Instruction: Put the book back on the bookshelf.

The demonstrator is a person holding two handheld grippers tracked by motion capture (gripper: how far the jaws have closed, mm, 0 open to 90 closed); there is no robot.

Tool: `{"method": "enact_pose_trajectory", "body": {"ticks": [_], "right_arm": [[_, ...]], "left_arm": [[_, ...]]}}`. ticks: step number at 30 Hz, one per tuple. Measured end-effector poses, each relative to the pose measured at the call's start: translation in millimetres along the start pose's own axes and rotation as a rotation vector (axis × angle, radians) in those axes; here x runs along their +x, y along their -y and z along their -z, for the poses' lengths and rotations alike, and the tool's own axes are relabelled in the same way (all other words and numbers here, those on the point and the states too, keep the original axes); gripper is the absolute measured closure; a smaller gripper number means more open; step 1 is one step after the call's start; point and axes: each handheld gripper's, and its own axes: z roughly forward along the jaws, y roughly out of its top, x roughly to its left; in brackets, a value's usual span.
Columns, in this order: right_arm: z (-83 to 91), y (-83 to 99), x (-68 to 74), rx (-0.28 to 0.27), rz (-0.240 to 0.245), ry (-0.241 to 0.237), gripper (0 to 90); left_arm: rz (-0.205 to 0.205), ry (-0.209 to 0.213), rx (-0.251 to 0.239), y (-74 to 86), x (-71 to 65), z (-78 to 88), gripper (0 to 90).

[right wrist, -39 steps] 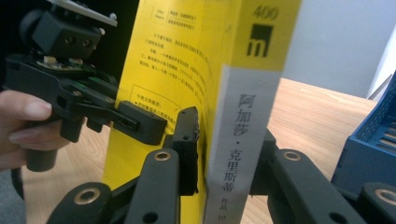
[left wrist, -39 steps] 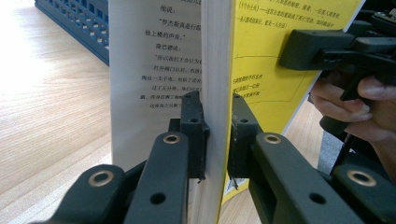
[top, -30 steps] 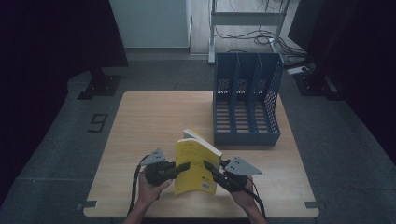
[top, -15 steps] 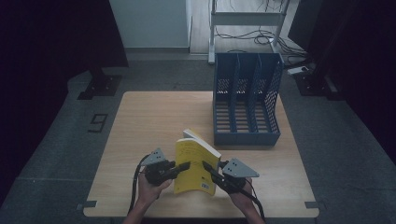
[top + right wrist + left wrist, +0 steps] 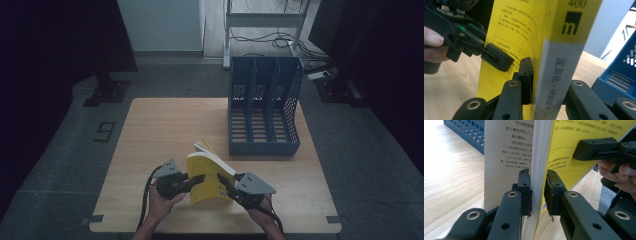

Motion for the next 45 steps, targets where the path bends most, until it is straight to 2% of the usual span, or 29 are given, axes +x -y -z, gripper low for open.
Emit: {"method": "enact_pose_trajectory", "body": {"ticks": [4, 11, 20, 26, 33, 37, 39, 45], "right_arm": [[-0.8, 1.6, -4.2, -0.006, -0.026, -0.024, 66.7], [-4.1, 1.7, -4.6, -0.002, -0.035, -0.053, 62.5], [-15.5, 5.8, -6.7, 0.021, -0.053, -0.082, 62.1], [-16.7, 4.9, -6.8, 0.036, -0.05, -0.069, 67.6], [-14.9, 2.8, -4.1, 0.043, -0.032, -0.082, 73.5], [-14.3, 2.7, -3.9, 0.041, -0.033, -0.087, 74.2], [-14.2, 2.5, -1.8, 0.037, -0.026, -0.086, 74.5], [-14.4, 2.0, 0.5, 0.033, -0.03, -0.087, 74.7]], "left_arm": [[-0.005, 0.005, 0.0, -0.1, -1.1, 0.2, 76.4], [-0.002, 0.016, 0.008, 0.4, -0.3, 0.8, 75.9], [0.001, 0.022, 0.008, 0.7, 0.0, 0.4, 75.3], [-0.004, 0.011, 0.003, 1.1, 0.6, -0.3, 73.1], [-0.004, -0.011, -0.005, 2.6, 2.9, -1.8, 64.5], [-0.004, -0.017, -0.011, 3.0, 3.6, -2.8, 60.1], [0.005, -0.021, -0.017, 3.2, 4.6, -3.8, 53.1], [0.009, -0.037, -0.022, 3.1, 5.1, -4.1, 46.4]]}}
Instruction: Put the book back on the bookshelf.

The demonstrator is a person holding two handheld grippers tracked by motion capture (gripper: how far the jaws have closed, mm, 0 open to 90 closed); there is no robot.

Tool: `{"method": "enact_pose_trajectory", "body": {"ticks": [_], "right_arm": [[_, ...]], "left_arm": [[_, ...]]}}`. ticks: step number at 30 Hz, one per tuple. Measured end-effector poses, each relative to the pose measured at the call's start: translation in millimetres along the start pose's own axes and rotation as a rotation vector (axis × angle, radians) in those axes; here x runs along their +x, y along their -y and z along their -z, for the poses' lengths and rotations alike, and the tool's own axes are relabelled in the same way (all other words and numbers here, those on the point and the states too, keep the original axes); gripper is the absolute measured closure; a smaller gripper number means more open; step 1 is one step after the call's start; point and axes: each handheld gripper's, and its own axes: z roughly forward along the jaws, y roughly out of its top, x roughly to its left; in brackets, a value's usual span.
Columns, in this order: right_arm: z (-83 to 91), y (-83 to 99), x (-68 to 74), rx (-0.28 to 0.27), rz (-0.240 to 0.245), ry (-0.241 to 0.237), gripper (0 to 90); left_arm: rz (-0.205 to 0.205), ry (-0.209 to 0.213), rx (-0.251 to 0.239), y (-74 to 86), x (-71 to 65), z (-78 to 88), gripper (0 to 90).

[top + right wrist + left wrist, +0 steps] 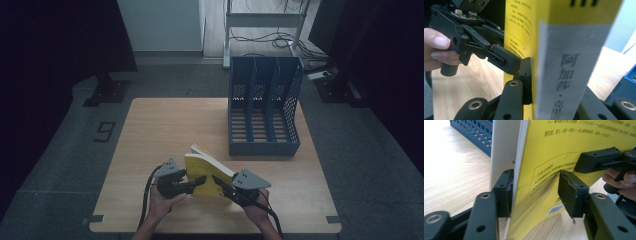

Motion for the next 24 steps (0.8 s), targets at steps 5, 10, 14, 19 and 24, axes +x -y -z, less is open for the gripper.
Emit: {"method": "enact_pose_trajectory", "body": {"ticks": [5, 10, 14, 19, 24], "right_arm": [[1.0, -0.9, 0.2, -0.006, -0.008, -0.007, 74.8], [3.0, -2.7, 0.5, -0.015, -0.019, -0.014, 74.9], [3.9, -3.4, 0.8, -0.019, -0.027, -0.013, 74.9], [5.8, -4.0, -0.9, -0.025, -0.035, 0.007, 75.0], [10.1, -5.2, -4.7, -0.033, -0.044, 0.043, 75.0]], "left_arm": [[0.003, -0.011, -0.006, -1.0, -1.4, 0.4, 40.6], [0.005, -0.022, -0.014, -2.4, -2.1, 2.6, 37.1], [0.004, -0.03, -0.025, -3.3, -2.3, 4.4, 35.4], [0.005, -0.035, -0.034, -4.1, -1.6, 7.2, 35.1], [0.011, -0.036, -0.04, -4.7, -0.8, 9.0, 35.2]]}}
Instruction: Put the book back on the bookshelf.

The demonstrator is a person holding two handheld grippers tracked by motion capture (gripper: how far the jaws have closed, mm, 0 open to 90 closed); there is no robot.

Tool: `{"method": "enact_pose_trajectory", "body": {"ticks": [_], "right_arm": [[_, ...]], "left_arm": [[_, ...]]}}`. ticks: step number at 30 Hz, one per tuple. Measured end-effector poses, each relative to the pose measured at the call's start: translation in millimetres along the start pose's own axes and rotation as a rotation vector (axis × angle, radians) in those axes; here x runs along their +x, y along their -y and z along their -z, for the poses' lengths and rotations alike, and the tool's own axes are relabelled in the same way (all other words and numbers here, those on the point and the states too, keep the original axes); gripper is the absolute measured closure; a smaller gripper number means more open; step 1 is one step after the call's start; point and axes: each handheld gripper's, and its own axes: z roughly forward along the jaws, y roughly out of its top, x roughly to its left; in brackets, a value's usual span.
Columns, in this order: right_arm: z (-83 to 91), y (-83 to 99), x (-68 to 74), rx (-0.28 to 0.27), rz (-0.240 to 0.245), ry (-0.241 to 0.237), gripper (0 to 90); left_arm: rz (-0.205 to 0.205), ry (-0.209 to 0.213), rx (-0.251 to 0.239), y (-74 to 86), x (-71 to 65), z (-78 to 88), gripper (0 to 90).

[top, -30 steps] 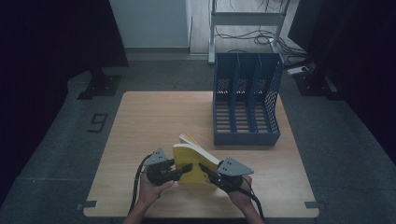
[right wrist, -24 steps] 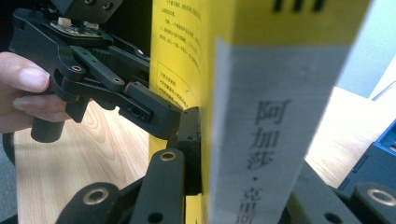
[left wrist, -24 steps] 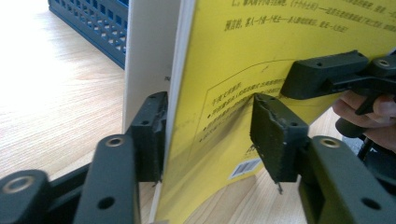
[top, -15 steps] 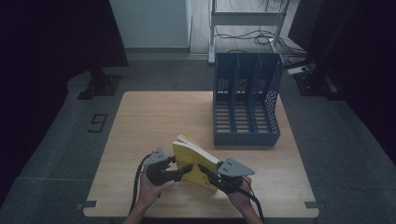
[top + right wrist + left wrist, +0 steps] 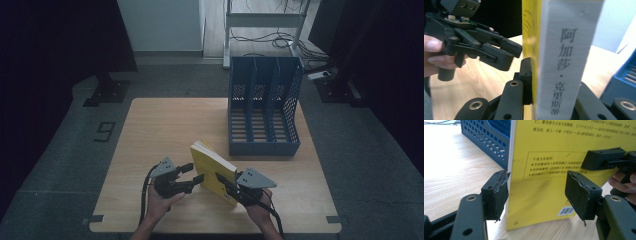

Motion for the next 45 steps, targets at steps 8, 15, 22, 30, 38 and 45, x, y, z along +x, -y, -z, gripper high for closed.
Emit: {"method": "enact_pose_trajectory", "body": {"ticks": [8, 15, 22, 30, 38, 45], "right_arm": [[9.4, -5.3, -4.9, -0.034, -0.01, 0.025, 75.0], [16.6, -11.1, -3.6, -0.056, 0.008, 0.037, 75.0], [21.2, -15.1, -2.3, -0.073, 0.019, 0.046, 75.0], [24.8, -18.7, -1.9, -0.084, 0.021, 0.056, 75.0], [26.8, -23.1, -2.8, -0.098, 0.023, 0.07, 75.0], [30.2, -26.9, -2.3, -0.114, 0.024, 0.074, 75.0]], "left_arm": [[0.008, -0.005, 0.008, 0.3, 1.1, -0.4, 35.2], [0.026, -0.013, 0.019, 0.7, 3.7, -0.4, 35.2], [0.034, -0.017, 0.031, 1.4, 5.5, -1.2, 34.9], [0.042, -0.025, 0.047, 3.1, 7.9, -2.9, 34.9], [0.054, -0.028, 0.065, 5.0, 11.0, -3.9, 34.8], [0.058, -0.03, 0.082, 6.9, 10.7, -7.2, 34.8]]}}
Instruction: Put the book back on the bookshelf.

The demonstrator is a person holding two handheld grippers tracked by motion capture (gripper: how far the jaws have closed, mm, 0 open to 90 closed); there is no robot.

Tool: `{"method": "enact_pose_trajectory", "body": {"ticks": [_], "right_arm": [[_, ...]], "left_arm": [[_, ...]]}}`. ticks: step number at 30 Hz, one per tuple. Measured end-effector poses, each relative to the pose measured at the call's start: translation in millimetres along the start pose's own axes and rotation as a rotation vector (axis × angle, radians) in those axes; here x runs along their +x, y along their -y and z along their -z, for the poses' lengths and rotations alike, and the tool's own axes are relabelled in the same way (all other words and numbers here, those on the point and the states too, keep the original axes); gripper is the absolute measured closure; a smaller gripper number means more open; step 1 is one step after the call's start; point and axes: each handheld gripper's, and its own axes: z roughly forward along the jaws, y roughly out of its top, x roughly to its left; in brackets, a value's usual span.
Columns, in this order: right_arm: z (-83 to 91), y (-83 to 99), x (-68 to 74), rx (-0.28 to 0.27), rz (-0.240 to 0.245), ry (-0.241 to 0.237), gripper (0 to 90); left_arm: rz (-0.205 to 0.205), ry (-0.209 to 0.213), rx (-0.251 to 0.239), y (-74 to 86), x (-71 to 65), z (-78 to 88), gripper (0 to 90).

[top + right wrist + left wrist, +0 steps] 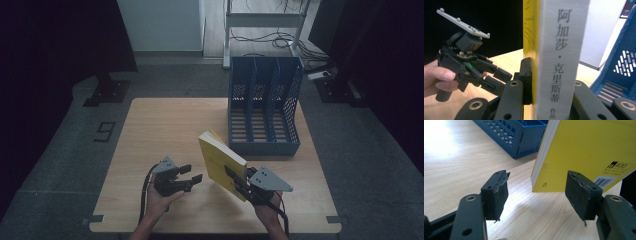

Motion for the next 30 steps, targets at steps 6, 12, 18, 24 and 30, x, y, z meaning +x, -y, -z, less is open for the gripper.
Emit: {"method": "enact_pose_trajectory", "body": {"ticks": [6, 12, 18, 24, 30], "right_arm": [[5.5, -5.9, -1.0, -0.027, 0.0, 0.013, 75.0], [8.7, -10.5, -4.7, -0.046, -0.012, 0.037, 75.0], [9.8, -14.8, -7.3, -0.061, -0.025, 0.045, 75.0], [7.6, -17.0, -9.2, -0.068, -0.032, 0.053, 75.0], [1.3, -21.3, -11.9, -0.08, -0.053, 0.064, 75.0]], "left_arm": [[-0.002, 0.005, 0.015, 0.7, -0.5, -1.6, 34.7], [0.003, 0.004, 0.028, 1.7, 0.1, -3.3, 34.6], [0.008, 0.009, 0.043, 3.4, -0.5, -5.2, 34.5], [0.012, 0.011, 0.057, 4.2, 0.4, -5.6, 34.2], [0.021, 0.014, 0.058, 4.5, 2.2, -3.8, 34.3]]}}
